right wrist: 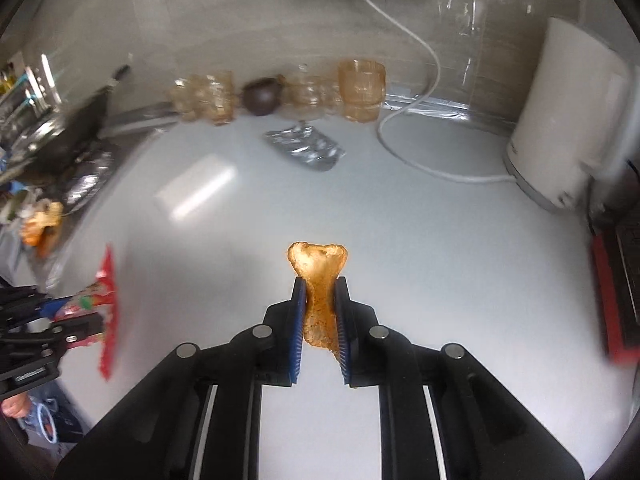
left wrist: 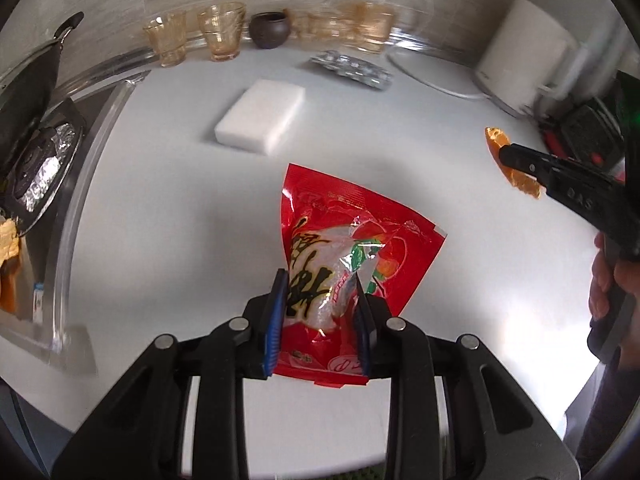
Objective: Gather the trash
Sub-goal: 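Carry red packet and orange peel over the green basket and open both tools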
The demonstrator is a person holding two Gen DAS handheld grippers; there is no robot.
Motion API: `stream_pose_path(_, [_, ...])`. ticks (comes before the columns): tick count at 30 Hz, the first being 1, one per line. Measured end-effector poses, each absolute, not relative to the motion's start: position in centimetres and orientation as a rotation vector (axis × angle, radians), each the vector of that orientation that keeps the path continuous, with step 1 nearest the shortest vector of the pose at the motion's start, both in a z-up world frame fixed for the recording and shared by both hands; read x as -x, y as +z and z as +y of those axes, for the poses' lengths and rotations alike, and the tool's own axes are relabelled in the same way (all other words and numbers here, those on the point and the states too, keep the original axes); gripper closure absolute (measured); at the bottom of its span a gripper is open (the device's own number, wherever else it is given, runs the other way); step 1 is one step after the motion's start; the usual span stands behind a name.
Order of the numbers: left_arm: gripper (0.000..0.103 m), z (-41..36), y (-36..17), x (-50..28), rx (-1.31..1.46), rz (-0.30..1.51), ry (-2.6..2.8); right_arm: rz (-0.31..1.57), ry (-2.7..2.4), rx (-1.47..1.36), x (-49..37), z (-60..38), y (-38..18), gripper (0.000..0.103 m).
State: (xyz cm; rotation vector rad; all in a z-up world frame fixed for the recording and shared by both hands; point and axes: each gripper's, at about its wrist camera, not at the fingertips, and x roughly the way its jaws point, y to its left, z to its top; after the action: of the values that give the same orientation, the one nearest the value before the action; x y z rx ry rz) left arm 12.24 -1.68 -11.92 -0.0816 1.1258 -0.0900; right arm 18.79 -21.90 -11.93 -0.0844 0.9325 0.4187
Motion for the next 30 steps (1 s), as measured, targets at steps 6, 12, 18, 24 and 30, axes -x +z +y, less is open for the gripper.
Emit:
stream_pose_path(6, [0.074, -2.6, -11.1, -5.0, 0.033, 1.174, -0.239, 0.957, 0.363, 0.009, -7.1, -21.9, -10.1, 0.087])
stream_pose_path(12, [0.074, -3.9, -12.6, 1.9, -0.061, 1.235, -0.374, 1.011, 0.272, -0.105, 1.8, -22.2, -10.7, 0.087])
stream_pose_path(18, [0.073, -5.7, -15.4, 6.7, -0.161, 1.287, -0.489, 1.044, 0.178, -0.187, 8.2, -22.6, -11.5, 0.086])
stream_pose_path(24, [0.050, -6.6, -16.9, 8.8, -0.198, 1.318, -0.540, 1.054, 0.133, -0.202, 11.5, -22.4, -11.6, 0.086])
stream_pose_path(30, [0.021, -6.6, -16.2, 9.6, -0.222, 1.282, -0.545, 1.062, 0.134, -0.194, 12.6, -22.1, -11.7, 0.086])
